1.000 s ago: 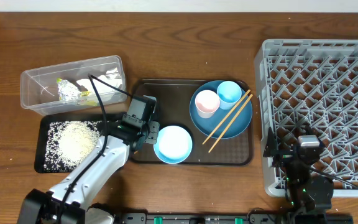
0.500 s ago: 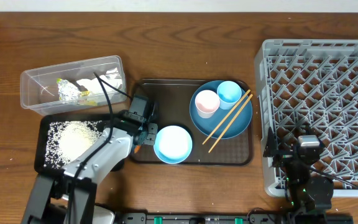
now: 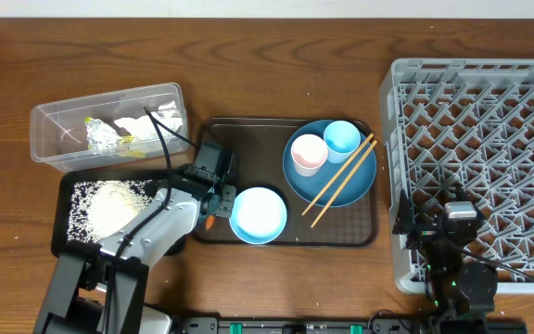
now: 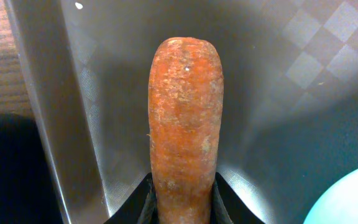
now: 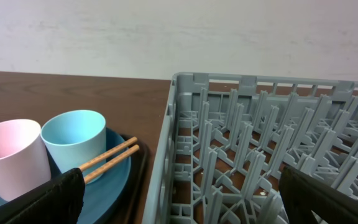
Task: Sort waste into correct bins and load items into the dishwasher rack
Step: 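Grasp the carrot with the left gripper and lift it left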
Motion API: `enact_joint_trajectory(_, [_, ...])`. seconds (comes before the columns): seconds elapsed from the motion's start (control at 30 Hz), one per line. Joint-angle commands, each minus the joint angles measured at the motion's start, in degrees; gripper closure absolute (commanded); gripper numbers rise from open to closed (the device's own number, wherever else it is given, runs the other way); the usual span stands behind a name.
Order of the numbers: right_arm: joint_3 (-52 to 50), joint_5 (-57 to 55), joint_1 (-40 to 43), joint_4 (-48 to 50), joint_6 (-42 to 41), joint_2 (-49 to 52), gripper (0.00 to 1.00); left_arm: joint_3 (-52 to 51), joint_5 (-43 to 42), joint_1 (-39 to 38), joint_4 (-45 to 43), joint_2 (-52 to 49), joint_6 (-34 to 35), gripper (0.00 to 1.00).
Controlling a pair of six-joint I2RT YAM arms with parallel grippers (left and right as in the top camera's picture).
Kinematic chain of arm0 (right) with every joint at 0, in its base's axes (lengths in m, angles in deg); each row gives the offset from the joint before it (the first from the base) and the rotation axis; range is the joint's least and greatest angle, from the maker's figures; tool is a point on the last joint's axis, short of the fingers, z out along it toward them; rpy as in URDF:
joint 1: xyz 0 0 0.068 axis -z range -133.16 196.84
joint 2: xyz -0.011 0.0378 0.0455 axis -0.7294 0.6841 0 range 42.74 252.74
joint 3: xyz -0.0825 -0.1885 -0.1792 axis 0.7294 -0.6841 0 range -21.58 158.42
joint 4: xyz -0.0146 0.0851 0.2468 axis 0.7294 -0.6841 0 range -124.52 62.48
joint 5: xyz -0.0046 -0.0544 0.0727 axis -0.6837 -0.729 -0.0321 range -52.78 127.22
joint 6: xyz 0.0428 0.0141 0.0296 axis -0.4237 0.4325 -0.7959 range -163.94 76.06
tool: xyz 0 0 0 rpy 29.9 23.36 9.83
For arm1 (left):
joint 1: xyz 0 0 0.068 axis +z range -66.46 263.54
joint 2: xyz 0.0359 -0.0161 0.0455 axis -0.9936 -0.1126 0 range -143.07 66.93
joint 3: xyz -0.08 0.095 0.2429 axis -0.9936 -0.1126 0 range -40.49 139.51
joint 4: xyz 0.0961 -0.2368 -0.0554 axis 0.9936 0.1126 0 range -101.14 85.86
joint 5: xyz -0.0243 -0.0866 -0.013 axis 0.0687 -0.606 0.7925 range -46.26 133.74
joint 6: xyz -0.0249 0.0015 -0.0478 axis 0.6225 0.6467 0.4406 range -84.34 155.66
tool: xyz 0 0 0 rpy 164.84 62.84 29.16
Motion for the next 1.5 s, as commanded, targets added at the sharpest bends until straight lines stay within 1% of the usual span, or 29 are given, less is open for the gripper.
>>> enact_joint_trajectory(0.0, [-0.1, 0.2, 0.6, -0.2, -0.8, 0.0, 0.01, 0.9, -0.1, 0.2, -0.2, 2.3, -0.3, 0.81])
enact_joint_trajectory(0.03, [-0.1, 0.2, 0.6, -0.2, -0.8, 0.0, 0.01, 0.9, -0.1, 0.2, -0.3, 3.1, -0.3, 0.85])
enact_joint_trajectory(0.1, [-0.1, 0.2, 0.6, -0.2, -0.8, 0.0, 0.01, 0.9, -0.1, 0.3, -0.3, 5.0, 0.4, 0.87])
enact_joint_trajectory(0.17, [-0.1, 0.2, 0.6, -0.2, -0.8, 0.0, 0.01, 0.9, -0.1, 0.2, -0.1, 8.1, 3.0, 0.87])
enact_joint_trajectory(0.27, [-0.1, 0.2, 0.6, -0.2, -0.8, 0.0, 0.01, 0.9, 0.2, 0.3, 0.3, 13.1, 4.6, 0.88])
enact_joint_trajectory(0.33, [-0.1, 0.2, 0.6, -0.2, -0.8, 0.0, 0.01, 0.9, 2.4, 0.3, 0.9, 16.8, 6.8, 0.90])
enact_joint_trajectory(0.37, [-0.1, 0.2, 0.6, -0.2, -0.8, 0.0, 0.01, 0.9, 4.3, 0.3, 1.4, 18.5, 8.3, 0.90])
enact_joint_trajectory(0.43, [-0.1, 0.2, 0.6, -0.2, -0.8, 0.0, 0.01, 0.9, 10.2, 0.3, 3.2, 22.3, 13.5, 0.93])
enact_joint_trajectory(0.63, [-0.1, 0.2, 0.6, -0.2, -0.8, 0.0, 0.01, 0.9, 24.1, 0.3, 9.6, 30.1, 20.2, 0.93])
enact_joint_trajectory(0.77, [-0.1, 0.2, 0.6, -0.2, -0.8, 0.0, 0.01, 0.9, 30.5, 1.0, 14.6, 32.1, 26.2, 0.93])
enact_joint_trajectory(0.93, [-0.1, 0.2, 0.6, -0.2, -0.8, 0.0, 0.01, 0.7, 30.5, 5.3, 21.9, 31.8, 38.3, 0.93])
enact_joint_trajectory(0.97, [-0.1, 0.2, 0.6, -0.2, -0.8, 0.0, 0.01, 0.7, 30.5, 6.2, 22.6, 31.6, 39.6, 0.93])
enact_joint_trajectory(1.17, [-0.1, 0.2, 0.6, -0.2, -0.8, 0.0, 0.01, 0.4, 30.1, 11.1, 22.9, 30.5, 40.3, 0.92])
enact_joint_trajectory(1.37, [-0.1, 0.2, 0.6, -0.2, -0.8, 0.0, 0.01, 0.4, 24.7, 14.8, 22.9, 28.3, 40.3, 0.92])
enact_joint_trajectory(1.47, [-0.1, 0.2, 0.6, -0.2, -0.8, 0.0, 0.01, 0.4, 23.5, 16.1, 22.6, 26.8, 41.4, 0.92])
